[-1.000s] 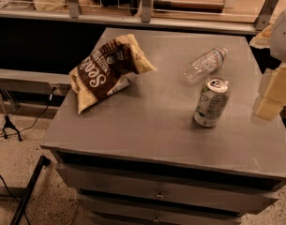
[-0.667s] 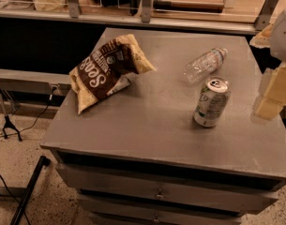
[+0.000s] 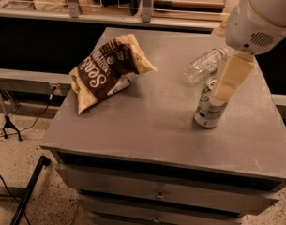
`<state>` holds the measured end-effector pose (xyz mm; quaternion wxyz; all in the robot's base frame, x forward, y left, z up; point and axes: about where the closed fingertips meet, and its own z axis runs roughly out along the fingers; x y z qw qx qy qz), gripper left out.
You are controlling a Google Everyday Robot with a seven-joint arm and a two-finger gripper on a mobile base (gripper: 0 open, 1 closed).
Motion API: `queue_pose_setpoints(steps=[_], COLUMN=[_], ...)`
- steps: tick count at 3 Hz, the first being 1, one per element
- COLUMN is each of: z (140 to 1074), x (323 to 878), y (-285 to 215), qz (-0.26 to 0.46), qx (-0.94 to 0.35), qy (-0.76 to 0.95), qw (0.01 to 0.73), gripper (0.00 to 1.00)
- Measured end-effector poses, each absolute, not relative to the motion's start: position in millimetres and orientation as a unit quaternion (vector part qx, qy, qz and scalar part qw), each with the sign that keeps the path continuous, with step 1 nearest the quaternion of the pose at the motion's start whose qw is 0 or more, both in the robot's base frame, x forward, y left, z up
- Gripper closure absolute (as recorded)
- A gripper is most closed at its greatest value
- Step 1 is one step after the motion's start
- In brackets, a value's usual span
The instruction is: Pick brown chip bag
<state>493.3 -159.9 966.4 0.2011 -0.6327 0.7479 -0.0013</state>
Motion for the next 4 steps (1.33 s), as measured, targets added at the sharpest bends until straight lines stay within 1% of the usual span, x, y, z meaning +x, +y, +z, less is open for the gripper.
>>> queue_pose_setpoints(steps=[1,2,3,4], z=[962.6,962.8,956.3,934.4], x=[529.7,554.4,566.7,578.1], y=[-116.6,-74.4,-35.2,3.4], qz=[0.027,0.057,0.077,0.077], qx=[-0.643,-0.648,-0.645,-0.64], qy=[0.732,0.722,0.719,0.721], qw=[0.224,0.237,0.246,0.254], gripper=[0.0,0.0,0.0,0.0])
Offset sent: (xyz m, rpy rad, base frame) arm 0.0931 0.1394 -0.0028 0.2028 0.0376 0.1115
